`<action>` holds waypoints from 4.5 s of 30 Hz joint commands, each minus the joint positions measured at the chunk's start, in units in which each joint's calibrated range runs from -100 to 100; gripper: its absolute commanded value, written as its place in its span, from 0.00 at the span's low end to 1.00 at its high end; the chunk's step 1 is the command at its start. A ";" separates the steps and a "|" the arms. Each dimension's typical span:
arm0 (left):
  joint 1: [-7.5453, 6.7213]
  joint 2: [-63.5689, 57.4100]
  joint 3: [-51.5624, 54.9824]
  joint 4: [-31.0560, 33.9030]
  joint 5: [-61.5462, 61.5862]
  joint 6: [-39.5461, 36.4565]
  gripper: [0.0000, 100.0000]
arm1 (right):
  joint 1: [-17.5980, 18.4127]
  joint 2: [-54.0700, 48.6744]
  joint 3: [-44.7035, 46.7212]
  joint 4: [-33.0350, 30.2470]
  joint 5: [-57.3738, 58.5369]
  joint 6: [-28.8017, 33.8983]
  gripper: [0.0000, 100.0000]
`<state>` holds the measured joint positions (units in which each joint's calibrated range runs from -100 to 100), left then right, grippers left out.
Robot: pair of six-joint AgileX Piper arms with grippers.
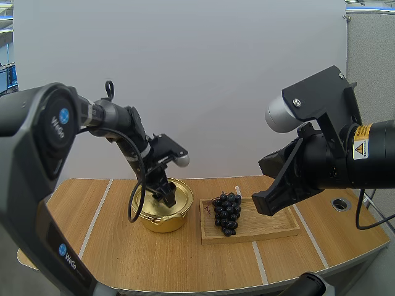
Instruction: Open the pot, put the pineapple inside, and close it
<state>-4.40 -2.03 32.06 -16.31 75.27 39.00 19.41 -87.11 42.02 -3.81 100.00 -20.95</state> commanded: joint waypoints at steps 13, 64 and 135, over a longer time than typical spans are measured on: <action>-0.09 -38.73 -18.29 -0.96 12.14 -6.48 1.00 | -0.19 -0.50 0.19 -0.28 0.00 -0.28 0.00; -0.02 -94.68 1.69 -1.15 7.86 -21.71 0.00 | -4.37 -0.50 0.19 3.04 -3.16 4.29 0.00; 3.65 -97.97 67.94 8.58 -45.06 -52.05 0.00 | -16.15 -12.89 57.98 -2.05 -68.99 14.16 0.00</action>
<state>-1.13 -99.73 99.78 -9.63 26.03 -9.84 4.09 -99.62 99.93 -5.35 26.30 -6.75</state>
